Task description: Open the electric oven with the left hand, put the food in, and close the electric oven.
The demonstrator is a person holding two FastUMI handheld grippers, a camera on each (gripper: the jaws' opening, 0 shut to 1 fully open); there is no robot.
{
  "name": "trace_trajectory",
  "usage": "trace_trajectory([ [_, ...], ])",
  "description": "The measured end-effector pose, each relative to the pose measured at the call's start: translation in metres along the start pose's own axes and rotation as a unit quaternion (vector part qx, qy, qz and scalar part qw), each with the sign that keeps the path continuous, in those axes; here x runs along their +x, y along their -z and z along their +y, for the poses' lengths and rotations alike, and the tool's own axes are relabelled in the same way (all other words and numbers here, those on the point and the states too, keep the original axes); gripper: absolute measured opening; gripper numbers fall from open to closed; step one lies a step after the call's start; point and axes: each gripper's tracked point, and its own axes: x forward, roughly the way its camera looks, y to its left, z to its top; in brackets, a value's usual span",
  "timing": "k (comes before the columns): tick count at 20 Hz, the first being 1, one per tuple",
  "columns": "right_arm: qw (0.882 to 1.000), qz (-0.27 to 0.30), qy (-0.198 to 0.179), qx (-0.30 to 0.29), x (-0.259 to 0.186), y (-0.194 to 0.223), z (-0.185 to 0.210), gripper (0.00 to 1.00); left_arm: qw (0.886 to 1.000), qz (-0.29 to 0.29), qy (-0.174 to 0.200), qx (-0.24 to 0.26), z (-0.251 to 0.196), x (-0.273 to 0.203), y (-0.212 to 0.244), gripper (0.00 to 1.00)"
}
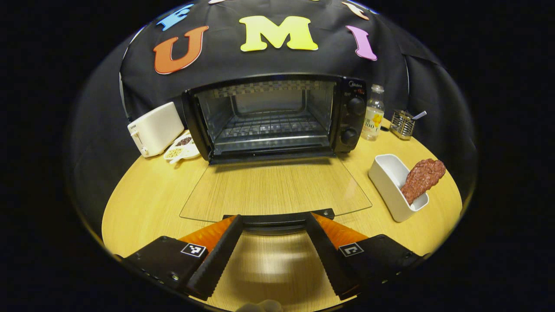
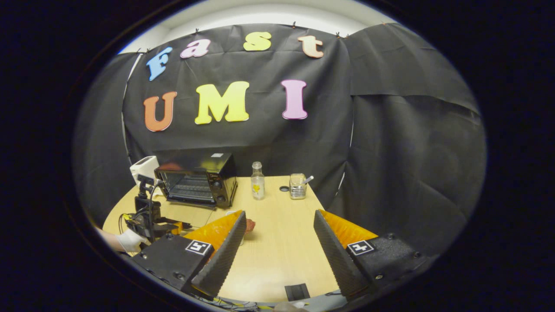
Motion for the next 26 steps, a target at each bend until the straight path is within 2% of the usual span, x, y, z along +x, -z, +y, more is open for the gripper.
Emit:
trace_trajectory([
  [10, 1.000, 0.025, -0.001, -0.002, 0.017, 0.018, 0.001, 0.99, 1.000, 0.001, 0.008, 0.005, -0.002, 0.001, 0.003, 0.95],
  [14, 0.999, 0.038, -0.015, 0.001, 0.034, 0.031, 0.001, 0.99, 1.000, -0.005, -0.010, 0.008, 0.005, -0.010, 0.000, 0.96],
  [17, 0.997, 0.057, -0.046, 0.014, 0.057, 0.043, 0.012, 0.99, 1.000, -0.018, -0.020, -0.001, 0.010, -0.031, -0.005, 0.96],
  [22, 0.988, 0.117, -0.103, 0.019, 0.117, 0.079, 0.030, 0.99, 0.999, -0.027, -0.039, -0.012, 0.021, -0.080, -0.007, 0.96],
  [26, 0.970, 0.184, -0.155, 0.027, 0.170, 0.112, 0.053, 0.95, 0.997, -0.053, -0.048, -0.011, 0.019, -0.123, -0.024, 0.96],
])
